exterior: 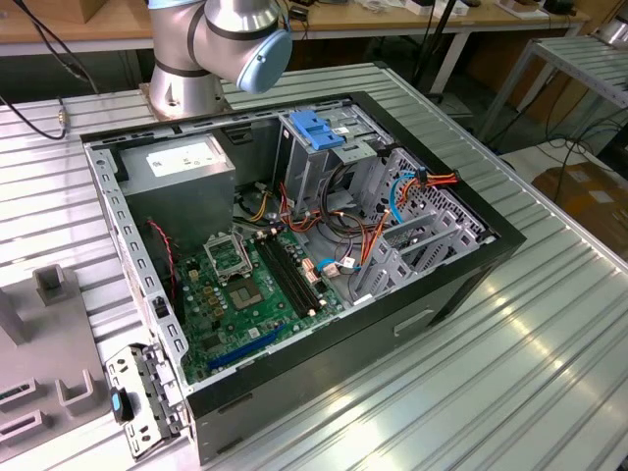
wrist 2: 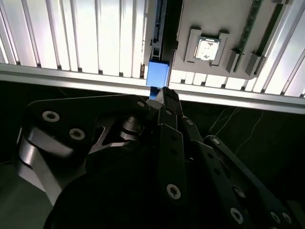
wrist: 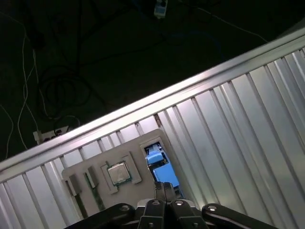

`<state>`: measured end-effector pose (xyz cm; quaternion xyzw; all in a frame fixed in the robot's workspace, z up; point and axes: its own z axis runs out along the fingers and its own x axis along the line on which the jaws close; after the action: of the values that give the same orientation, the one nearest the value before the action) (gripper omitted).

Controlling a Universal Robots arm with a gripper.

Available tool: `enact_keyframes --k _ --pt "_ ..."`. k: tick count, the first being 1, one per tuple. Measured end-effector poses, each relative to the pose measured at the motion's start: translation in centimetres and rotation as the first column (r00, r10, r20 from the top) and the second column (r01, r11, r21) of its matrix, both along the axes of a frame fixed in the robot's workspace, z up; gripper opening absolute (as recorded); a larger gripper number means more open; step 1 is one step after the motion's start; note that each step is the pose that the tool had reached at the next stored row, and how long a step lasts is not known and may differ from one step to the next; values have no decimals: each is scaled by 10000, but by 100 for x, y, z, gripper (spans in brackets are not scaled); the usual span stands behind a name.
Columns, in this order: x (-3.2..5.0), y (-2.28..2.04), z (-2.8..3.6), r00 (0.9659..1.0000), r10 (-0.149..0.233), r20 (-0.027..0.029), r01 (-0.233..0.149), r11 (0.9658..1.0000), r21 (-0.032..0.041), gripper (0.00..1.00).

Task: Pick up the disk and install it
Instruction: 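Pick up the disk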

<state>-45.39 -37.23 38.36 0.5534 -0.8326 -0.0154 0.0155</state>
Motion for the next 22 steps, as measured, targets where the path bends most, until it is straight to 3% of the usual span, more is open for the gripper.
enact_keyframes --k 2,5,9,13,15,16,19,21,22 --pt "0 0 -1 9995 328 0 -328 9995 0 11" --pt "3 1 -4 9939 1106 0 -1106 9939 1 11" --pt "10 0 -23 9916 1290 15 -1290 9916 -22 11" --pt "12 0 -69 9883 1524 66 -1524 9883 -33 11" --pt "13 0 -92 9882 1530 97 -1530 9882 -38 16" --pt "13 2 -110 9881 1533 103 -1532 9882 -40 30" --pt "13 8 -152 9867 1622 133 -1621 9868 -45 30" --pt "13 9 -177 9829 1833 151 -1832 9831 -48 31" --pt "13 9 -204 9752 2209 159 -2208 9753 -50 37"
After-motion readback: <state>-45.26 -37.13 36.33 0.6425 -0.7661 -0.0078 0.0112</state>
